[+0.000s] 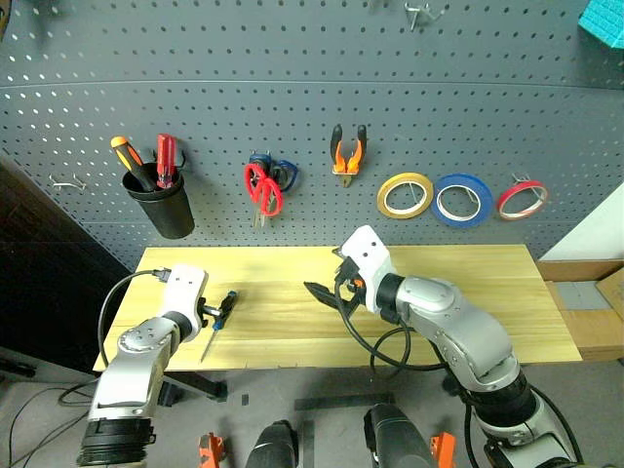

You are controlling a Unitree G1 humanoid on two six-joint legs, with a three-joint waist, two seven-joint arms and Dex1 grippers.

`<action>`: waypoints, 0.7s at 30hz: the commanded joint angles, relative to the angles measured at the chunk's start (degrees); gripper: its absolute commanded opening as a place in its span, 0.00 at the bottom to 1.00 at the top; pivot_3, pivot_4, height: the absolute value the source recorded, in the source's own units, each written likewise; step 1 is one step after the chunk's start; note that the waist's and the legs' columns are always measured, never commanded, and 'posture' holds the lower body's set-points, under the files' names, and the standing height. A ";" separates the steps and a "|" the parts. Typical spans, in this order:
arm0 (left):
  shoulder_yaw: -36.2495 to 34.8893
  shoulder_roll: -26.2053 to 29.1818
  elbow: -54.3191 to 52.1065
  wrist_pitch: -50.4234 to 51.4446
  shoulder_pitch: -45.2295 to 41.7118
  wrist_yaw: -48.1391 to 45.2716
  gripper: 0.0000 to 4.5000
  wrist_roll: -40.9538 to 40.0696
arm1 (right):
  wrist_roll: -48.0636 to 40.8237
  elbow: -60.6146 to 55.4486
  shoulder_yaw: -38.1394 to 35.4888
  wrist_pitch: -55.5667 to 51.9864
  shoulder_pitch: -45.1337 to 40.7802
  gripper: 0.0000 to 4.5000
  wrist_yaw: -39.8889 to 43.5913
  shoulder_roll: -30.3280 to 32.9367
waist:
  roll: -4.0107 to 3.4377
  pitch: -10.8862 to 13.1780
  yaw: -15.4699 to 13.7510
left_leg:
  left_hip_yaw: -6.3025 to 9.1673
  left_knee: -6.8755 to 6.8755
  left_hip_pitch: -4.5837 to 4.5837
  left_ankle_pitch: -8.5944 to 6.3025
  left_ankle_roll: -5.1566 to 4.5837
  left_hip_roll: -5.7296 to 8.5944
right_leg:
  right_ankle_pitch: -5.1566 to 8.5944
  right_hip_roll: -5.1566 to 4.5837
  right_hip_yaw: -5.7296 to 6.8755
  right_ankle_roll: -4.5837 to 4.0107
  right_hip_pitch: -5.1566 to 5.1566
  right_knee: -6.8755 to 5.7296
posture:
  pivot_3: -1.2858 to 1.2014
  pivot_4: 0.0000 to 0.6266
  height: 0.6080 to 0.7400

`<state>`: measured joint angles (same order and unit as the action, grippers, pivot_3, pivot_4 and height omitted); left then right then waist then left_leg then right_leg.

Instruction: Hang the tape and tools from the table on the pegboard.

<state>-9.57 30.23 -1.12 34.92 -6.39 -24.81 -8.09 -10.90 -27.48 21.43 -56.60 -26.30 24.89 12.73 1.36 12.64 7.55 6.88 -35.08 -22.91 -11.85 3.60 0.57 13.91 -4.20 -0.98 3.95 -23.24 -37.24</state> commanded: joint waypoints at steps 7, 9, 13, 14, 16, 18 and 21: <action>3.43 2.13 14.97 3.17 -7.36 -3.21 0.94 1.12 | -5.14 -6.47 2.69 -12.39 -2.76 1.00 0.03 -1.33 | -0.01 2.13 -0.97 | 0.02 0.03 -0.01 0.00 0.00 -0.25 | 0.01 0.29 0.02 -0.26 -0.16 -0.11 | 0.45 0.49 1.00; 3.32 1.75 20.34 2.05 -10.13 -2.39 0.94 1.42 | -5.69 -6.66 2.81 -13.14 -3.52 1.00 -0.26 -1.64 | 0.09 2.35 -0.99 | 0.01 0.03 -0.05 0.00 0.00 -0.25 | 0.00 0.29 0.03 -0.26 -0.22 -0.12 | 0.45 0.49 1.00; 4.54 1.13 29.36 -0.96 -15.13 -2.41 0.94 2.34 | -6.39 -7.05 2.69 -13.97 -4.10 1.00 -0.53 -1.52 | 0.13 2.54 -0.99 | -0.01 0.07 -0.13 -0.01 0.00 -0.26 | 0.00 0.30 0.03 -0.25 -0.30 -0.07 | 0.44 0.49 1.00; 4.62 0.93 31.18 -1.36 -16.12 -2.45 0.94 2.39 | -6.54 -7.08 2.70 -14.03 -4.17 1.00 -0.59 -1.42 | 0.14 2.56 -0.99 | -0.03 0.08 -0.13 -0.01 0.01 -0.26 | 0.00 0.29 0.02 -0.25 -0.30 -0.05 | 0.44 0.49 1.00; 4.30 0.51 34.31 -1.73 -17.70 -2.02 0.90 2.19 | -6.84 -7.04 2.66 -14.14 -4.36 1.00 -0.66 -1.30 | 0.13 2.58 -0.99 | -0.05 0.10 -0.15 -0.01 0.01 -0.26 | 0.00 0.28 0.02 -0.25 -0.30 0.01 | 0.44 0.48 1.00; 4.29 0.33 36.20 -2.06 -18.43 -1.96 0.82 2.10 | -7.07 -6.92 2.65 -14.09 -4.52 1.00 -0.68 -1.16 | 0.13 2.58 -0.96 | -0.05 0.11 -0.14 -0.02 0.01 -0.26 | 0.00 0.28 0.02 -0.25 -0.30 0.01 | 0.44 0.47 1.00; 4.73 0.24 36.71 -2.80 -18.09 -2.35 0.63 2.15 | -7.16 -6.31 2.62 -13.59 -4.81 1.00 -0.45 -0.84 | 0.13 2.58 -0.95 | -0.07 0.11 -0.13 -0.01 0.01 -0.26 | 0.00 0.27 0.00 -0.24 -0.30 0.00 | 0.44 0.45 1.00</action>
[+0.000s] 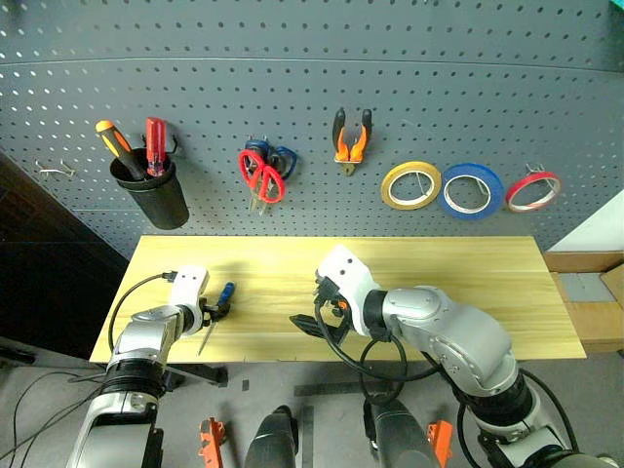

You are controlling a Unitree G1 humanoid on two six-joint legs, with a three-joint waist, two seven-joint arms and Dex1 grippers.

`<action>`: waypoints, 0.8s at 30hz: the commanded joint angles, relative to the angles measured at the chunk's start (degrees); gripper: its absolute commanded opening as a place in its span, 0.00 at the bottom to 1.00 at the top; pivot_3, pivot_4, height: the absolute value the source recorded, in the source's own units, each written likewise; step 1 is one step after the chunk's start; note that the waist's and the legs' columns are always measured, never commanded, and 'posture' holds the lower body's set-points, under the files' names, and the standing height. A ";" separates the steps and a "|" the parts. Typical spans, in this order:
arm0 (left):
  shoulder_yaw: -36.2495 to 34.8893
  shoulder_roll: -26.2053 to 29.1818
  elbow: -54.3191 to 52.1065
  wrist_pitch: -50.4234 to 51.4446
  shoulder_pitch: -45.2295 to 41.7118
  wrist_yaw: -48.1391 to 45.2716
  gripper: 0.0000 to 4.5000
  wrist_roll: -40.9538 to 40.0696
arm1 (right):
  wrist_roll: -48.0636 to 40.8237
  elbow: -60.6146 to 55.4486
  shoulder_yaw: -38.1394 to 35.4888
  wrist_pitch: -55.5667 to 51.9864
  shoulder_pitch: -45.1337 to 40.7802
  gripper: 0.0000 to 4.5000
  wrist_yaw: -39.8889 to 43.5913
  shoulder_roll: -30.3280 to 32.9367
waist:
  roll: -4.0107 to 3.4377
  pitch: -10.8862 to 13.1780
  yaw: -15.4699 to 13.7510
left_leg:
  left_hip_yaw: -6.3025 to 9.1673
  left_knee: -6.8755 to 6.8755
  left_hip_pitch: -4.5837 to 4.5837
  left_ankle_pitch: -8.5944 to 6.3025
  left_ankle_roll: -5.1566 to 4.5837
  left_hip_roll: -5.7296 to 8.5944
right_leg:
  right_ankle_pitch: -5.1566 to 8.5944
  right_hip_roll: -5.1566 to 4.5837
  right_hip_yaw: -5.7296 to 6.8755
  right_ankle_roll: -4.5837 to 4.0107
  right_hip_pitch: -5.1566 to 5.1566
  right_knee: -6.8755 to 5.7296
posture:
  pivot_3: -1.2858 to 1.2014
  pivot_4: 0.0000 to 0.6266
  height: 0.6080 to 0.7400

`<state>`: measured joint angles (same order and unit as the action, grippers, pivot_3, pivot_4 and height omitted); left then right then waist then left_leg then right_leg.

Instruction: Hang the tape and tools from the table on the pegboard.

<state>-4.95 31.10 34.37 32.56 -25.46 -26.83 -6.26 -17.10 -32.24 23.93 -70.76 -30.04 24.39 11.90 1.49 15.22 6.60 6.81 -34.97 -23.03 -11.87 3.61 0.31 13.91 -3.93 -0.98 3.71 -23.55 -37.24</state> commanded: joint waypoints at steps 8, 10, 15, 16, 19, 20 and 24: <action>-4.09 -0.94 -7.55 1.76 5.32 0.53 0.14 -3.06 | 3.26 2.03 2.22 14.34 -2.99 1.00 1.93 3.53 | 0.04 -0.07 0.01 | -0.05 0.00 0.02 0.00 0.01 0.00 | -0.01 -0.03 -0.02 0.01 0.00 0.01 | 0.44 0.37 1.00; -7.49 -1.66 -13.77 2.31 8.27 2.28 0.14 -5.06 | 4.03 2.83 2.51 22.45 -3.32 1.00 4.39 3.93 | 0.08 -0.09 0.14 | -0.06 0.00 0.01 0.00 0.02 0.00 | -0.01 -0.04 -0.02 0.01 0.00 0.04 | 0.45 0.35 1.00; -11.06 -3.52 -32.91 5.25 16.73 2.68 0.14 -9.93 | 0.74 4.04 0.44 27.97 -4.16 1.00 9.80 3.18 | 0.29 -0.26 -0.06 | -0.11 0.04 -0.04 -0.07 0.15 -0.04 | -0.18 -0.06 -0.02 -0.26 -0.09 0.05 | 0.46 0.30 1.00; -11.86 -4.24 -37.71 4.32 18.32 2.83 0.14 -10.98 | 0.93 4.47 0.46 29.27 -4.48 1.00 10.36 3.13 | 0.35 -0.30 -0.18 | -0.09 0.04 -0.04 -0.07 0.16 -0.05 | -0.19 -0.05 -0.01 -0.28 -0.09 0.05 | 0.46 0.28 1.00; -15.83 -6.76 -50.93 2.27 20.48 4.13 0.14 -15.30 | 1.83 6.24 0.43 32.29 -5.78 1.00 11.38 2.80 | 0.49 -0.49 -0.67 | -0.14 0.02 -0.08 -0.06 0.23 0.01 | -0.21 -0.15 -0.05 -0.27 -0.07 0.14 | 0.47 0.22 1.00; -16.98 -6.98 -54.05 2.46 20.40 4.81 0.14 -16.18 | 2.14 7.04 0.28 33.11 -6.28 1.00 11.53 2.67 | 0.62 -0.62 -0.96 | -0.15 0.01 -0.09 -0.04 0.28 0.02 | -0.22 -0.15 -0.04 -0.25 -0.07 0.15 | 0.48 0.22 1.00; -20.98 -4.63 -59.45 3.72 15.26 6.34 0.14 -19.35 | 2.80 11.15 -0.65 36.44 -8.93 1.00 12.07 1.86 | 0.88 -2.01 -1.88 | -0.09 0.01 -0.10 0.06 0.45 -0.02 | -0.27 -0.09 0.03 -0.31 -0.07 0.16 | 0.49 0.16 1.00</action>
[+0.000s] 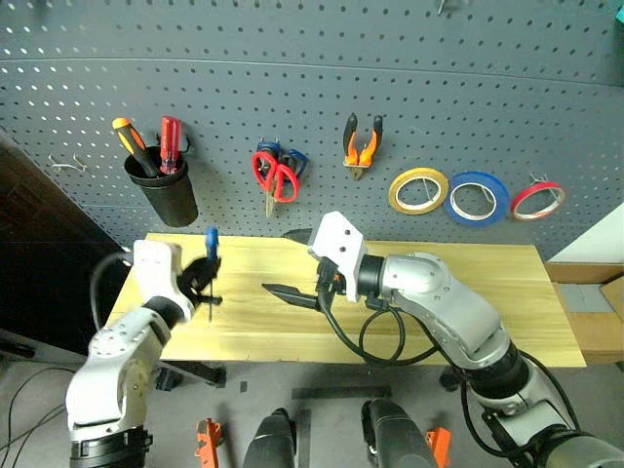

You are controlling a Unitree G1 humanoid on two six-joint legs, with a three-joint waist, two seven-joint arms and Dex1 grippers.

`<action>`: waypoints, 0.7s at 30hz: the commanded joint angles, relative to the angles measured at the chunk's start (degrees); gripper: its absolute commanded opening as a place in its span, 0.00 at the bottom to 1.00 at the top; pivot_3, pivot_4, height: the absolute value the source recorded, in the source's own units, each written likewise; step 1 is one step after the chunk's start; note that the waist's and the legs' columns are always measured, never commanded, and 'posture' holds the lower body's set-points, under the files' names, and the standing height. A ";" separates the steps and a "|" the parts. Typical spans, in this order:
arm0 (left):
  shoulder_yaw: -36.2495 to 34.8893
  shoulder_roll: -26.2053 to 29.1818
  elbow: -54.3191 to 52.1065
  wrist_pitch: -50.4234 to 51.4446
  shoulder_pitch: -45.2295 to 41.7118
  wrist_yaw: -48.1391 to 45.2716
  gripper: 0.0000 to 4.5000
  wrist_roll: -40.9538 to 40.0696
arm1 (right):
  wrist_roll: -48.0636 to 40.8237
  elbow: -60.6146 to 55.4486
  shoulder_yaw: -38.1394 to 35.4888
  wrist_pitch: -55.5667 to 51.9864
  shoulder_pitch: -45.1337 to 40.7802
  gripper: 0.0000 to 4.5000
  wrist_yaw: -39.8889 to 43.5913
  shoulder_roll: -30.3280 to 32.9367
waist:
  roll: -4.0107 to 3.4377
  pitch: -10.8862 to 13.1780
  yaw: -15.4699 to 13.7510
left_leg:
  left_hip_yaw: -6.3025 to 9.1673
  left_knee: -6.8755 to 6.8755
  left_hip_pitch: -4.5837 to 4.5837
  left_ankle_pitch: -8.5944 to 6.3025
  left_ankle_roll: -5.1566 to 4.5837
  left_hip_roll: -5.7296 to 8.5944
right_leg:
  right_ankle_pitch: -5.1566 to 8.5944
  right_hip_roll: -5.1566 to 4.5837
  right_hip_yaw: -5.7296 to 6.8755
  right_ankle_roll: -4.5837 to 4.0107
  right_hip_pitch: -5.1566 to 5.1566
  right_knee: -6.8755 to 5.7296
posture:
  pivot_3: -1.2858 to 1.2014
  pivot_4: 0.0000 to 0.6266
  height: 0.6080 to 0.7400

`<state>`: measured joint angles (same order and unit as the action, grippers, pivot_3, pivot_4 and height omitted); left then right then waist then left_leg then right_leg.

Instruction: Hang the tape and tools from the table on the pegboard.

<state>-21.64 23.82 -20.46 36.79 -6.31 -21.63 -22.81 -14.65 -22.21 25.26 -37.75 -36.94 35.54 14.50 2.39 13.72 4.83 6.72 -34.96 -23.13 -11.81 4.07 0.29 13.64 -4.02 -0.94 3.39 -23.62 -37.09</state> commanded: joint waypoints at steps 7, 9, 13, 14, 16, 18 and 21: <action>-8.71 11.95 4.58 -1.98 -21.49 -0.05 0.14 -6.42 | 0.95 6.30 -3.84 7.09 -6.21 1.00 0.96 -2.83 | 0.15 -2.41 -0.09 | 0.00 -0.02 0.16 0.11 0.15 -0.03 | -0.04 0.10 0.01 0.21 0.21 0.05 | 0.49 0.11 1.00; -8.50 14.19 8.56 -4.03 -25.70 -0.47 0.14 -5.59 | 1.16 7.27 -4.44 7.52 -7.03 1.00 0.25 -3.62 | 0.20 -2.63 -0.05 | -0.02 -0.02 0.21 0.11 0.15 -0.03 | -0.05 0.11 -0.02 0.21 0.23 0.02 | 0.49 0.11 1.00; -6.48 18.40 20.17 -11.66 -33.82 -2.67 0.14 -1.93 | 2.00 8.80 -5.46 8.14 -8.00 1.00 -1.42 -5.30 | 0.29 -2.74 0.00 | 0.06 -0.01 0.20 0.19 0.28 -0.15 | -0.11 0.30 -0.01 0.13 0.20 -0.02 | 0.49 0.10 1.00; -5.62 18.79 23.65 -14.43 -35.46 -3.19 0.14 -0.65 | 2.13 9.16 -5.63 8.24 -8.13 1.00 -1.61 -5.63 | 0.28 -2.86 0.03 | 0.06 0.00 0.20 0.19 0.29 -0.17 | -0.11 0.32 -0.01 0.12 0.20 0.00 | 0.49 0.10 1.00; -4.01 18.54 30.26 -19.49 -38.65 -3.85 0.14 1.34 | 2.42 9.74 -5.78 8.52 -8.30 1.00 -1.78 -6.16 | 0.29 -3.14 0.04 | 0.06 0.03 0.20 0.19 0.30 -0.17 | -0.22 0.32 -0.01 -0.06 0.20 0.01 | 0.49 0.10 1.00; -2.71 17.37 36.45 -23.43 -41.74 -4.08 0.14 2.51 | 2.76 10.09 -5.64 8.67 -8.58 1.00 -2.04 -6.74 | 0.30 -3.28 -0.02 | 0.07 0.04 0.21 0.19 0.30 -0.17 | -0.22 0.32 -0.01 -0.07 0.20 -0.01 | 0.48 0.10 1.00; -1.57 15.99 43.11 -29.01 -44.21 -3.90 0.14 4.18 | 3.12 10.49 -5.76 8.87 -9.15 1.00 -2.29 -7.53 | 0.35 -3.41 0.14 | 0.08 0.02 0.19 0.22 0.34 -0.15 | -0.24 0.32 -0.01 -0.06 0.20 -0.02 | 0.48 0.10 1.00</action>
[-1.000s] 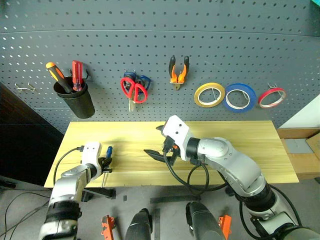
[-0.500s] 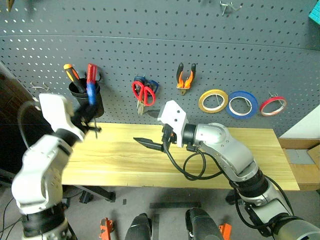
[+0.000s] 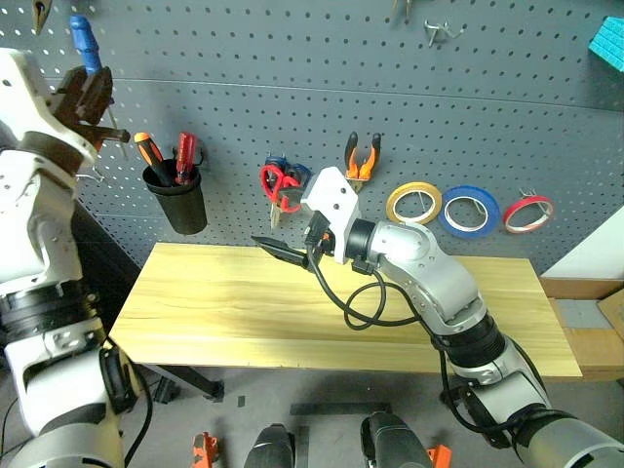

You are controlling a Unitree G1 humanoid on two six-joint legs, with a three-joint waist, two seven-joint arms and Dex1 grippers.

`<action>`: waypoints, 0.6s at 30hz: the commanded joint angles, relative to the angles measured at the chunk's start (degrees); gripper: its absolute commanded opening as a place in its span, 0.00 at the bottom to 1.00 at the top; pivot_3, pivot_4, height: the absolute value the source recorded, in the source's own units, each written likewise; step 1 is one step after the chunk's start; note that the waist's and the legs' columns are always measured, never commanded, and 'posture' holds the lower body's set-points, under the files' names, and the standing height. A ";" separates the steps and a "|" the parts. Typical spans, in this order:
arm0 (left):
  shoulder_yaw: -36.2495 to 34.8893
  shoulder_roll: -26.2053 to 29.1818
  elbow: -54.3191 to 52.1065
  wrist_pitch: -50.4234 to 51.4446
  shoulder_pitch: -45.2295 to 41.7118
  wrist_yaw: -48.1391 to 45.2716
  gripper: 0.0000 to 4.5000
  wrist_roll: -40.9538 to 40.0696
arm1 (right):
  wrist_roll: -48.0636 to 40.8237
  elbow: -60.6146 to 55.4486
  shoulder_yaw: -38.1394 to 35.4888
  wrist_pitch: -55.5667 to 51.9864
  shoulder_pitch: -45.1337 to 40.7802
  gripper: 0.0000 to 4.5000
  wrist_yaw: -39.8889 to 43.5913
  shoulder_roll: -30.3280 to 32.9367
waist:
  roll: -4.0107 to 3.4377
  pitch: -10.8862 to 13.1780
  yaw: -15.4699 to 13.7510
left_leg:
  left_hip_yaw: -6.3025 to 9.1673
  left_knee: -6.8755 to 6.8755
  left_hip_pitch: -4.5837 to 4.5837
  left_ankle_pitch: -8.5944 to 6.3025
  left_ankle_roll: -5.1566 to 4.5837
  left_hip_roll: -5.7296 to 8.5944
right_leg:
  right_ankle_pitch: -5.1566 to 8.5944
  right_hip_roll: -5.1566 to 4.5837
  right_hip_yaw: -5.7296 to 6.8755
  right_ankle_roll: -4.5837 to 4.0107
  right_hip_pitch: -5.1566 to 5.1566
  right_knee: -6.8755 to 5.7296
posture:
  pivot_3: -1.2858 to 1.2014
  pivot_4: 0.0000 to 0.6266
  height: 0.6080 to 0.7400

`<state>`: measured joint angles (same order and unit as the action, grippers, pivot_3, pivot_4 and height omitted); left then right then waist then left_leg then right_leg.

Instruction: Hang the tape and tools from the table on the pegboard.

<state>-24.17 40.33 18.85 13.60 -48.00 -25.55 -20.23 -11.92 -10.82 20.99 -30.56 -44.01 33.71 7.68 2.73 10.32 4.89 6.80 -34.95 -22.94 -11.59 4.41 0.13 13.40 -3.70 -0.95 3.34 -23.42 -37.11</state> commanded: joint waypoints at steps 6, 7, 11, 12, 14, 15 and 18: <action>2.75 -2.67 15.03 -15.00 -4.79 0.66 0.14 4.63 | 0.73 -0.27 -1.94 1.95 -2.74 1.00 -0.86 -1.94 | 0.05 -0.06 0.29 | 0.01 -0.01 0.00 0.02 0.03 -0.01 | -0.04 0.01 -0.01 -0.02 -0.05 -0.10 | 0.48 0.10 1.00; 3.06 -2.99 16.40 -16.22 -5.11 0.69 0.14 4.98 | 0.73 -0.34 -1.92 1.95 -2.73 1.00 -0.84 -2.07 | 0.05 -0.06 0.32 | 0.01 -0.01 0.00 0.02 0.03 -0.01 | -0.04 0.01 -0.01 -0.02 -0.05 -0.11 | 0.48 0.10 1.00; 3.62 -4.01 20.32 -19.82 -5.43 1.13 0.14 5.76 | 0.76 -0.59 -1.89 1.98 -2.64 1.00 -0.66 -2.38 | 0.07 -0.09 0.53 | 0.01 -0.02 0.00 0.03 0.03 -0.01 | -0.05 0.00 -0.01 -0.01 -0.05 -0.13 | 0.48 0.10 1.00; 3.64 -4.13 20.56 -20.31 -5.12 1.28 0.14 5.79 | 0.79 -0.68 -1.88 1.95 -2.61 1.00 -0.65 -2.43 | 0.08 -0.10 0.64 | 0.01 -0.02 0.00 0.03 0.03 -0.01 | -0.05 0.00 -0.02 -0.01 -0.05 -0.14 | 0.48 0.10 1.00; 3.32 -4.42 19.79 -20.45 -3.98 2.23 0.14 5.59 | 0.82 -0.85 -1.90 1.85 -2.52 1.00 -0.68 -2.50 | 0.08 -0.10 0.86 | 0.02 -0.02 0.00 0.03 0.03 -0.01 | -0.05 0.00 -0.02 -0.01 -0.06 -0.17 | 0.48 0.10 1.00; 3.17 -4.53 19.22 -20.43 -3.27 2.51 0.14 5.44 | 0.83 -0.90 -1.93 1.83 -2.47 1.00 -0.72 -2.51 | 0.08 -0.11 0.95 | 0.02 -0.03 0.00 0.03 0.03 -0.01 | -0.05 0.00 -0.01 -0.01 -0.06 -0.19 | 0.48 0.10 1.00; 3.06 -5.13 17.51 -20.56 -1.44 3.56 0.37 5.24 | 0.84 -0.86 -1.96 1.83 -2.42 1.00 -0.72 -2.47 | 0.07 -0.37 1.32 | 0.03 -0.04 0.01 0.03 0.03 0.00 | -0.06 -0.01 -0.02 -0.02 -0.08 -0.28 | 0.48 0.10 1.00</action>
<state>-20.66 35.28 39.98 -5.56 -49.69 -22.81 -14.93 -11.22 -9.97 20.38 -30.11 -45.48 33.30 5.59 2.80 9.96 6.21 6.84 -35.00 -22.92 -11.57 4.44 0.14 13.34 -3.71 -0.97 3.32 -23.50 -37.46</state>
